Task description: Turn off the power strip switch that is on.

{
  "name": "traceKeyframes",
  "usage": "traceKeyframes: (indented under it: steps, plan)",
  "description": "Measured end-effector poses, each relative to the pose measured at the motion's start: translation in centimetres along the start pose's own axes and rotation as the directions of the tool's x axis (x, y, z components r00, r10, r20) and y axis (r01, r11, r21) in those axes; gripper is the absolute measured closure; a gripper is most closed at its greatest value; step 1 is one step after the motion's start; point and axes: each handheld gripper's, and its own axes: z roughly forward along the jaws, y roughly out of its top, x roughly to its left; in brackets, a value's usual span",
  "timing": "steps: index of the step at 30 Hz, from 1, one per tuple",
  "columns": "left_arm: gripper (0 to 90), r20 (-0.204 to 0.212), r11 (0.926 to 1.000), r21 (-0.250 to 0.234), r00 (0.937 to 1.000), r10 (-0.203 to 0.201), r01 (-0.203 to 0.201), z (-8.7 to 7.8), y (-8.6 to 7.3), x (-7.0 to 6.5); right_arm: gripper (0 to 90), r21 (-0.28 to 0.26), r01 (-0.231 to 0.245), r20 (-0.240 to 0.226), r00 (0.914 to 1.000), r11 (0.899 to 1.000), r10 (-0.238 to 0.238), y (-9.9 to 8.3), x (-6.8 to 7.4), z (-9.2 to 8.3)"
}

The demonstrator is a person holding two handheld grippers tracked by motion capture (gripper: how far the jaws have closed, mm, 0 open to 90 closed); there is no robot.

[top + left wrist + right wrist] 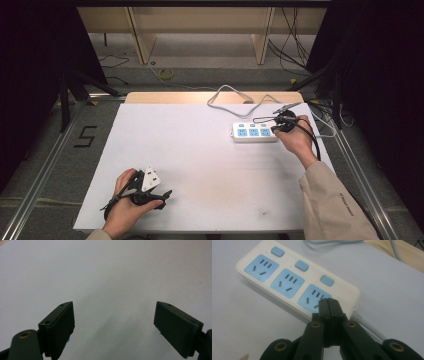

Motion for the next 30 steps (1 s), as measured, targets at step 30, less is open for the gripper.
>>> traceKeyframes:
  steps: [30]
  plan:
    - [16.5,-0.003,1.0000,-0.001,1.0000,-0.001,0.001,0.0,0.0,0.0,90.0,0.014,-0.012,-0.004,0.9999,1.000,0.012,1.8,-0.4,1.3]
